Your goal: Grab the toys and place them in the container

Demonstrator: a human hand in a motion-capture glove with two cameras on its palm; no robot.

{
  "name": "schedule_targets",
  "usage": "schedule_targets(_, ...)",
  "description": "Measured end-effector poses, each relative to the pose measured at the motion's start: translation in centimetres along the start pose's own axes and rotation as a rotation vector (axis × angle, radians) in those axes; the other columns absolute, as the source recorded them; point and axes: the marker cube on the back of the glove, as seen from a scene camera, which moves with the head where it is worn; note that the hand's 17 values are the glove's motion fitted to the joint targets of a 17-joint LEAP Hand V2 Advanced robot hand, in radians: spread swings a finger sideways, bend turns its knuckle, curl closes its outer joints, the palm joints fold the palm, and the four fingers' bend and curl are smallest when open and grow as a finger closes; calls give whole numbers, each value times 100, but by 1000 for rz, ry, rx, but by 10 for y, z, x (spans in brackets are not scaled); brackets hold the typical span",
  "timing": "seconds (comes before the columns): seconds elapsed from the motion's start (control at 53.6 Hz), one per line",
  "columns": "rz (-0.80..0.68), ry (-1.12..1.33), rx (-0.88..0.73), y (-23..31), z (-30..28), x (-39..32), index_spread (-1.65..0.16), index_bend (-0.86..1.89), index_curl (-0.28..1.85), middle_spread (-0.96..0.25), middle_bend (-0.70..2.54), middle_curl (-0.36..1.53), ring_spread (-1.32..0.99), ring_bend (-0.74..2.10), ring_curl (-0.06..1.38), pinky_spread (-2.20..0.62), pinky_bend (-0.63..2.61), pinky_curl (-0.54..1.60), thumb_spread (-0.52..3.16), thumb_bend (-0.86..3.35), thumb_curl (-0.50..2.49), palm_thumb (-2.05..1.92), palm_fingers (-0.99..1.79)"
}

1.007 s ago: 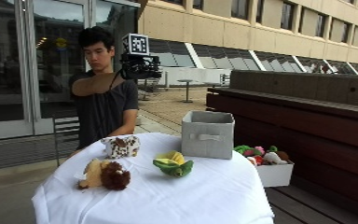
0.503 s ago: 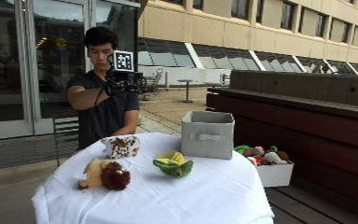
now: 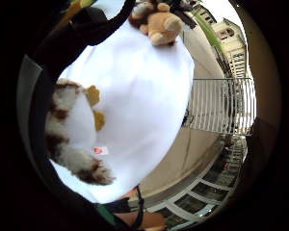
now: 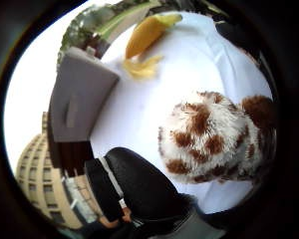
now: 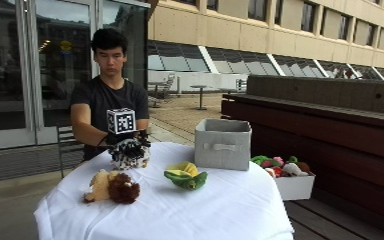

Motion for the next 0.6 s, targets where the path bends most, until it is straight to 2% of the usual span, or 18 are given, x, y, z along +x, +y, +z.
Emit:
schedule_targets(0.075,131,-6,72,-6,16,0,-24,18,36,-10,18,33,-39,30,24,-8,72,36,97,-9,5,-13,35)
schedule_targets(0.149,17,-20,-31,8,21,1,-24,21,38,-10,16,33,-40,36,25,-8,80,37,102,-4,8,-5,52)
schedule_targets(0.224,2,3,-77,11,26,1,-25,23,39,-10,16,31,-39,51,29,-14,83,37,110,0,11,1,71)
schedule_targets(0.261,5,26,-64,15,28,-1,-24,17,38,-10,16,31,-39,66,34,-24,88,38,114,5,14,10,93)
schedule_targets(0.28,6,38,-51,17,29,-2,-25,18,37,-10,14,30,-39,64,32,-23,85,36,114,2,14,7,86)
schedule_targets(0.336,-3,70,9,19,31,-3,-24,14,37,-11,20,31,-39,75,37,-34,88,38,120,10,18,22,104)
schedule_targets(0.392,-17,87,45,15,31,-2,-24,15,38,-12,23,33,-39,79,40,-39,87,38,123,14,22,31,109)
schedule_targets(0.466,6,86,47,16,29,-3,-23,19,41,-17,40,39,-40,84,43,-45,77,37,113,20,30,47,122)
schedule_targets(0.559,167,91,91,5,25,-6,-21,25,44,-22,59,46,-41,88,45,-49,68,34,92,29,41,69,133)
schedule_targets(0.597,124,84,53,5,22,-4,-21,26,45,-23,63,48,-41,89,45,-51,68,34,85,29,44,72,131)
